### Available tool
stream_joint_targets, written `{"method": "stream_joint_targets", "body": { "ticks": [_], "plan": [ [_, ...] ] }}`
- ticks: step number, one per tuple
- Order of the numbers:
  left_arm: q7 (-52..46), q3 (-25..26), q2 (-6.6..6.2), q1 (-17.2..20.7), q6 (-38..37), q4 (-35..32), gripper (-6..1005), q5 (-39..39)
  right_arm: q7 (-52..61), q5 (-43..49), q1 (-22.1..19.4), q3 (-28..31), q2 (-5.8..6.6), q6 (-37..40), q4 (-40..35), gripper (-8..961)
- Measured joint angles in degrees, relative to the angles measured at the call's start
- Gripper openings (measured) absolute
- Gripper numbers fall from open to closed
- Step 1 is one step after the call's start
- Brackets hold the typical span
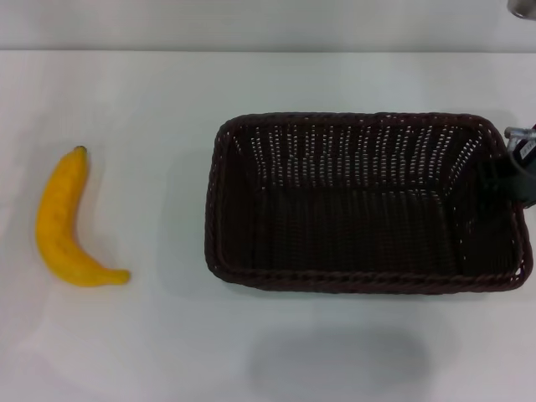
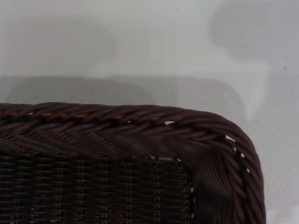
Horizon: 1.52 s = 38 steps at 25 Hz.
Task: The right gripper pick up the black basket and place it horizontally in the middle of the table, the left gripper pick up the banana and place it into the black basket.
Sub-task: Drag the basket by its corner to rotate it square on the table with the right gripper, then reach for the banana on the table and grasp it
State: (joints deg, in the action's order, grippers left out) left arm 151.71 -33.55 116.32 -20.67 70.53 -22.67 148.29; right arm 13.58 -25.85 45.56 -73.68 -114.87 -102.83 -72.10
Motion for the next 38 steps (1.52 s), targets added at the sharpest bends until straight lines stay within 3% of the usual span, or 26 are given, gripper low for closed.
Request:
{"method": "stream_joint_targets", "body": {
  "ticks": [7, 15, 26, 31, 34, 37, 38],
  "plan": [
    [0.15, 0.05, 0.27, 0.38, 0.02, 0.0, 833, 0.16, -5.1, -4.6, 0.74, 0.85, 0.5, -1.44, 2.71, 124],
    [0.26, -0.17, 0.31, 0.55, 0.21, 0.0, 830, -0.18, -3.69, -1.93, 2.6, 0.7, 1.51, -3.06, 1.54, 125],
    [0.17, -0.27, 0.22, 1.32, -0.03, 0.0, 827, -0.21, -2.37, -3.6, 4.14, 4.31, 3.17, -5.28, -2.66, 461],
    [-1.07, -0.43, 0.22, 1.45, -0.45, 0.0, 825, -0.49, -6.14, -3.67, 0.27, 7.55, 4.33, -1.37, -9.28, 548],
    [-2.57, -0.56, 0.22, 1.2, -2.85, -0.41, 824, -3.35, -12.2, -3.57, -2.4, 9.9, 3.7, 3.92, -11.12, 576],
    [-10.93, -0.56, 0.12, 0.61, -9.05, -3.61, 823, -11.61, -25.81, -4.23, -5.92, 16.45, 1.08, 13.26, -12.32, 576],
    [-10.93, -0.56, 0.12, 0.61, -9.05, -3.61, 822, -11.61, -28.16, -4.62, -6.47, 17.56, 0.71, 14.51, -12.31, 576]
  ]
}}
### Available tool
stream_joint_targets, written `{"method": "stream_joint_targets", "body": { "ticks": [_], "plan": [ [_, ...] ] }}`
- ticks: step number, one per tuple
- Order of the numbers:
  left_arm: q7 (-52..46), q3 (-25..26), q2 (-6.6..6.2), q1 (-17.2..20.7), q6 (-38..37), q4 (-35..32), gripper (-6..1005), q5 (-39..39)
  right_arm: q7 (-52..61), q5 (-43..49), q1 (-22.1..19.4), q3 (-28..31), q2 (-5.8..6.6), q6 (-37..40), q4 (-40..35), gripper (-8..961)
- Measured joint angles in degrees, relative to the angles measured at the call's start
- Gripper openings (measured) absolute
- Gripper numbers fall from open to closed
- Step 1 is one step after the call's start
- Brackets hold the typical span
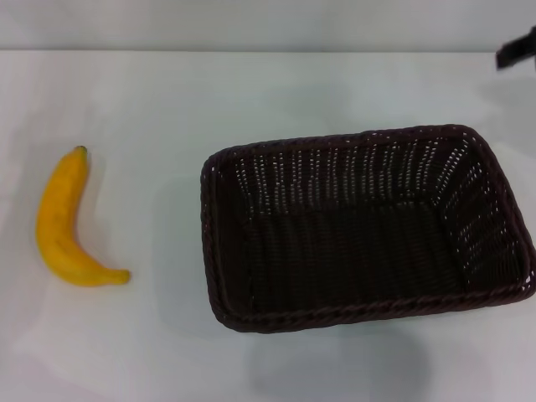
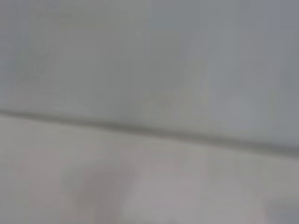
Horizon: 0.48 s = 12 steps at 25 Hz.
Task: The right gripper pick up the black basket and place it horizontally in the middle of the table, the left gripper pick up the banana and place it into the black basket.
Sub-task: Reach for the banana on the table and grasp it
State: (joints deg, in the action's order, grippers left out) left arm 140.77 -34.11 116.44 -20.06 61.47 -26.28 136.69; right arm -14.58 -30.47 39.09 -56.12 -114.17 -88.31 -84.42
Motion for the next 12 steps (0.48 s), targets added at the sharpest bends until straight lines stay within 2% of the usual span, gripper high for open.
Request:
{"method": "stream_joint_targets", "body": {
  "ticks": [2, 5, 9, 12],
  "plan": [
    [-7.67, 0.01, 0.11, 0.15, -2.92, -3.23, 822, -6.51, -8.52, -2.94, -1.96, 3.93, -0.92, 4.85, 0.66, 575],
    [-20.59, 0.01, 0.51, 0.75, -5.7, -8.64, 821, -16.35, -21.17, -12.8, -6.56, 6.33, -0.72, 12.87, 3.15, 575],
    [-38.76, 0.02, 1.09, 1.12, -8.16, -16.25, 819, -28.84, -44.77, -34.09, -14.37, 10.59, -0.85, 22.02, 9.82, 574],
    [-56.41, 0.01, 1.03, 1.09, -8.17, -22.95, 818, -40.66, -63.16, -53.7, -17.79, 14.44, -0.54, 24.08, 21.89, 574]
  ]
}}
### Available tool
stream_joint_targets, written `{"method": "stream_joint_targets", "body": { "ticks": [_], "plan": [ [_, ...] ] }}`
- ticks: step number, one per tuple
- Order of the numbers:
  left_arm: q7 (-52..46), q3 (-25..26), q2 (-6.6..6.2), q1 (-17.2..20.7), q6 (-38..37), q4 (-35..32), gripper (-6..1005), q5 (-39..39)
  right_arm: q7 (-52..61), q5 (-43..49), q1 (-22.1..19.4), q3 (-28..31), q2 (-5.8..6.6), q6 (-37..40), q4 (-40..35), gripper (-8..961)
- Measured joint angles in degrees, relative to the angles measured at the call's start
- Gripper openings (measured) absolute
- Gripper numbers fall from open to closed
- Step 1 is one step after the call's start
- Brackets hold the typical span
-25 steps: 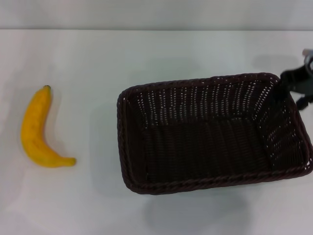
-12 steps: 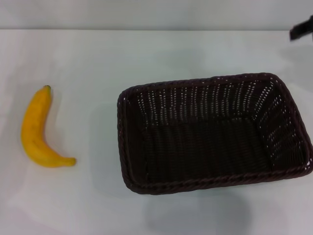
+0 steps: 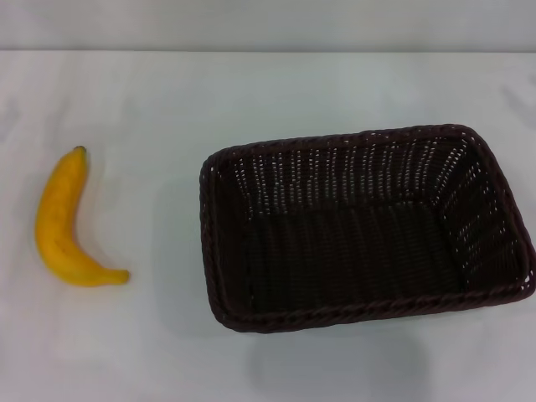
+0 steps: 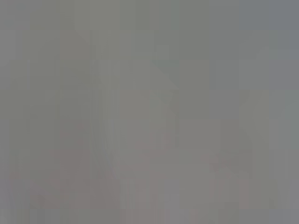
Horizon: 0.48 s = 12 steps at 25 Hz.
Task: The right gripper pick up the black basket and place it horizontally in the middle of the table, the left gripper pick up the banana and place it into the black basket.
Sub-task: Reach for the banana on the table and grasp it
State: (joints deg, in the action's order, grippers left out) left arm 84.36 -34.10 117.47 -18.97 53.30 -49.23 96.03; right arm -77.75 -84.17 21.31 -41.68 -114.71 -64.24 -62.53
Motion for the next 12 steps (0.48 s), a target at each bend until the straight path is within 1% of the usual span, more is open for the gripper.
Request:
{"method": "stream_joint_targets", "body": {
  "ticks": [1, 2, 4, 6, 7, 9, 11, 12],
  "plan": [
    [-10.38, 0.0, -0.34, -0.19, 0.84, -3.94, 818, -6.83, -11.68, -10.54, -0.87, 3.44, 0.55, -1.65, 9.28, 574],
    [-10.38, 0.0, -0.34, -0.19, 0.84, -3.94, 817, -6.83, -11.68, -10.54, -0.87, 3.44, 0.55, -1.65, 9.28, 574],
    [-21.75, 0.0, -0.81, -0.74, 2.84, -8.32, 817, -14.69, -21.31, -16.75, -1.18, 7.44, 0.6, -3.81, 16.02, 574],
    [-32.35, -0.01, -1.9, -1.75, 6.12, -12.5, 816, -22.39, -29.41, -18.93, -1.4, 11.58, 0.16, -5.38, 20.74, 573],
    [-36.92, 0.0, -2.7, -2.35, 7.98, -13.93, 816, -25.62, -32.77, -19.39, -1.45, 12.98, -0.01, -5.81, 22.45, 573],
    [-45.58, 0.01, -4.99, -3.94, 13.41, -16.34, 815, -31.93, -38.87, -20.58, -1.62, 14.87, -0.19, -6.49, 25.65, 573],
    [-52.05, 0.04, -7.68, -5.92, 19.96, -17.95, 814, -37.45, -44.5, -22.73, -1.9, 16.12, -0.2, -6.92, 29.02, 573],
    [-54.42, 0.11, -8.79, -6.96, 22.71, -18.7, 814, -40.16, -46.19, -23.99, -2.04, 16.71, -0.2, -6.97, 30.05, 573]
  ]
}}
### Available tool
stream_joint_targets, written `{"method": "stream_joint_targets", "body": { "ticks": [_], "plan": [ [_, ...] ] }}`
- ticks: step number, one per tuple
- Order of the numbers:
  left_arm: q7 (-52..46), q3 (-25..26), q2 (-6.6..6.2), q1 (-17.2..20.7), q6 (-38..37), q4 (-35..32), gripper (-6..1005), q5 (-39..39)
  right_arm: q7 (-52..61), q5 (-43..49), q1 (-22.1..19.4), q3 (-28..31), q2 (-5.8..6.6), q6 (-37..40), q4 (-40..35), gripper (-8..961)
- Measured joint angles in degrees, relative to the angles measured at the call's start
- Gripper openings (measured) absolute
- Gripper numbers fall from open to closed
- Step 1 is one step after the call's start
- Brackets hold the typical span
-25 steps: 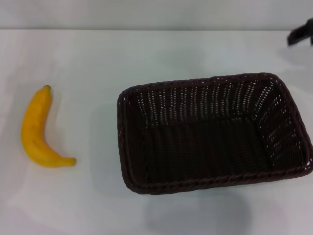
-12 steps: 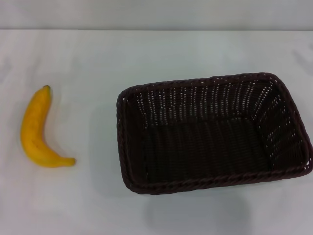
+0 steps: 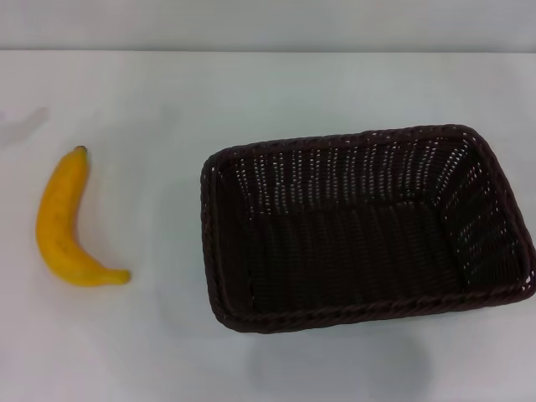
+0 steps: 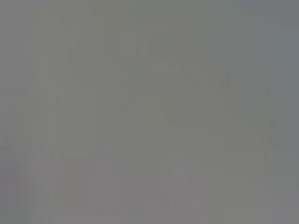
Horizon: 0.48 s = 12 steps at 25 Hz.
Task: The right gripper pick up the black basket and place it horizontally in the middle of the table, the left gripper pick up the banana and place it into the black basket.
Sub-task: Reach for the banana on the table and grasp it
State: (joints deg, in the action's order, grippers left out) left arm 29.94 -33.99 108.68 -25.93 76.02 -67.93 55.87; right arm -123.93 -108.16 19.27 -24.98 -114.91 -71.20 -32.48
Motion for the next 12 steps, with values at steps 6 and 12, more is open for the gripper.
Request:
{"method": "stream_joint_targets", "body": {
  "ticks": [6, 12],
  "plan": [
    [-9.25, 0.12, -4.84, -9.58, 16.55, -3.12, 812, -21.57, -8.08, -4.7, -0.71, 2.39, -0.01, -1.26, 4.0, 572],
    [-9.31, -0.1, -5.03, -13.19, 22.65, -0.48, 810, -31.45, -10.35, -5.2, 1.08, 2.57, -0.12, -0.89, 4.67, 571]
  ]
}}
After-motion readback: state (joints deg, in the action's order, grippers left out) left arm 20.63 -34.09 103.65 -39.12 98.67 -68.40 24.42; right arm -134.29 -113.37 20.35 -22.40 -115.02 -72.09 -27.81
